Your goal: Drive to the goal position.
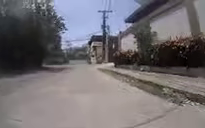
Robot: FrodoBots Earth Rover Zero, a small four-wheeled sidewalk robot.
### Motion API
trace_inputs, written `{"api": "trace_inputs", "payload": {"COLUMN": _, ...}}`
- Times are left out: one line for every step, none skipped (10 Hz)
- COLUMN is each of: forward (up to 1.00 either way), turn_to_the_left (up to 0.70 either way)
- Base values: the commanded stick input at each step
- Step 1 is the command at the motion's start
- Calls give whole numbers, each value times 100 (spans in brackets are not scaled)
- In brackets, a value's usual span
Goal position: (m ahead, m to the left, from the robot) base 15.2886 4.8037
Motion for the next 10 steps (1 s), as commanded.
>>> {"api": "trace_inputs", "payload": {"forward": 100, "turn_to_the_left": 0}}
{"api": "trace_inputs", "payload": {"forward": 100, "turn_to_the_left": 0}}
{"api": "trace_inputs", "payload": {"forward": 100, "turn_to_the_left": 0}}
{"api": "trace_inputs", "payload": {"forward": 100, "turn_to_the_left": 0}}
{"api": "trace_inputs", "payload": {"forward": 100, "turn_to_the_left": 0}}
{"api": "trace_inputs", "payload": {"forward": 100, "turn_to_the_left": 0}}
{"api": "trace_inputs", "payload": {"forward": 100, "turn_to_the_left": 0}}
{"api": "trace_inputs", "payload": {"forward": 100, "turn_to_the_left": 0}}
{"api": "trace_inputs", "payload": {"forward": 100, "turn_to_the_left": 0}}
{"api": "trace_inputs", "payload": {"forward": 100, "turn_to_the_left": 0}}
